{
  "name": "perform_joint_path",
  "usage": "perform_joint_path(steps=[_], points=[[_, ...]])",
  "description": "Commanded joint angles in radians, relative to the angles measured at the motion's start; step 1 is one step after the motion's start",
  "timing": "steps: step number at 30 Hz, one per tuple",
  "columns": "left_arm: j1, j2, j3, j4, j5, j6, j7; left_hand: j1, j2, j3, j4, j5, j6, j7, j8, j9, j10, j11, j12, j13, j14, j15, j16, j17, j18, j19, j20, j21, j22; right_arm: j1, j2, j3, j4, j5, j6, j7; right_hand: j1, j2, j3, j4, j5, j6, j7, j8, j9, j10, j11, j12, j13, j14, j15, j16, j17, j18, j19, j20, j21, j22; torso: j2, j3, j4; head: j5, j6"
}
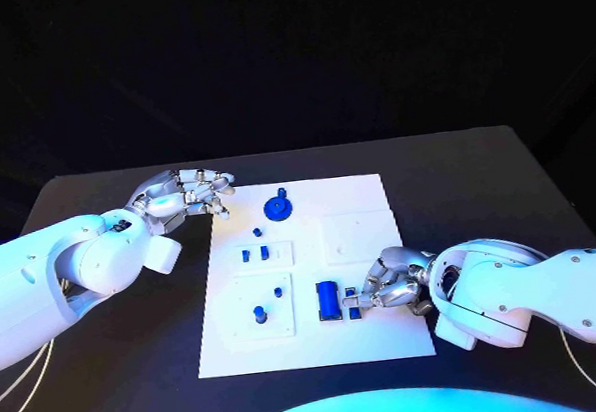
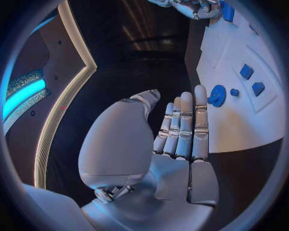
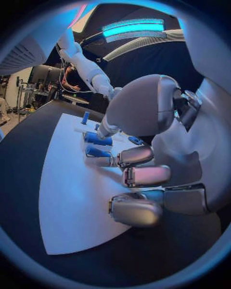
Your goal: Assemble the parts on the task board
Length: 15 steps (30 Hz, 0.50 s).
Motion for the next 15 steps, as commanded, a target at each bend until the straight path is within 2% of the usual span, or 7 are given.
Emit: perform_joint_path(steps=[1, 3, 11, 15], points=[[0.001, 0.000, 0.001, 0.001, 0.007, 0.015, 0.001, 0.006, -0.002, 0.000, 0.006, 0.001, -0.007, 0.029, 0.007, -0.001, -0.006, -0.003, 0.005, -0.001, 0.000, 0.003, 0.005, -0.001, 0.013, 0.005, 0.000, -0.004, -0.001, -0.001, -0.003, 0.000, 0.005, 0.029, 0.020, 0.020, 0.002, 0.012, -0.006, 0.000, -0.001, 0.010, -0.001, 0.004, 0.002, 0.009, -0.001, 0.005, 0.083, 0.093, -0.005, 0.004, 0.206, -0.016, 0.024, -0.003, 0.005, 0.182, 0.000, 0.0005, -0.0006, -0.001, 0.001], [0.001, 0.000, 0.001, 0.001, 0.006, 0.015, 0.001, 0.006, -0.002, 0.000, 0.006, 0.001, -0.007, 0.029, 0.007, -0.001, -0.006, -0.003, 0.005, -0.001, 0.000, 0.003, 0.005, -0.001, 0.013, 0.005, 0.000, -0.004, -0.001, -0.001, -0.005, 0.000, 0.005, 0.032, 0.031, 0.022, 0.007, 0.013, -0.008, -0.003, -0.001, 0.010, -0.002, 0.004, 0.002, 0.009, -0.001, 0.006, 0.084, 0.093, -0.006, 0.004, 0.206, -0.016, 0.025, -0.003, 0.006, 0.182, 0.000, 0.0003, -0.0006, 0.000, 0.000], [0.001, 0.000, 0.001, 0.000, 0.005, 0.014, 0.001, 0.006, -0.002, 0.000, 0.006, 0.001, -0.007, 0.029, 0.007, -0.001, -0.006, -0.003, 0.005, -0.001, 0.000, 0.003, 0.005, -0.001, 0.013, 0.005, 0.000, -0.004, -0.001, -0.001, -0.015, 0.000, 0.008, 0.029, 0.105, 0.033, 0.143, 0.002, -0.015, -0.055, 0.004, 0.006, -0.001, -0.003, 0.001, 0.008, -0.001, 0.004, 0.084, 0.092, -0.006, 0.004, 0.205, -0.016, 0.024, -0.004, 0.006, 0.182, 0.000, 0.0002, -0.0009, 0.001, 0.001], [0.001, 0.001, 0.001, 0.000, 0.005, 0.015, 0.001, 0.006, -0.002, 0.000, 0.006, 0.001, -0.007, 0.029, 0.007, -0.001, -0.006, -0.003, 0.005, -0.001, 0.000, 0.003, 0.005, -0.001, 0.013, 0.005, 0.000, -0.004, -0.001, -0.001, -0.016, 0.000, 0.010, 0.031, 0.116, 0.036, 0.154, -0.001, -0.013, -0.060, 0.004, 0.006, -0.001, -0.004, 0.000, 0.009, -0.002, 0.005, 0.085, 0.093, -0.006, 0.004, 0.205, -0.016, 0.024, -0.004, 0.007, 0.182, 0.001, 0.0002, -0.0008, 0.000, 0.001]])
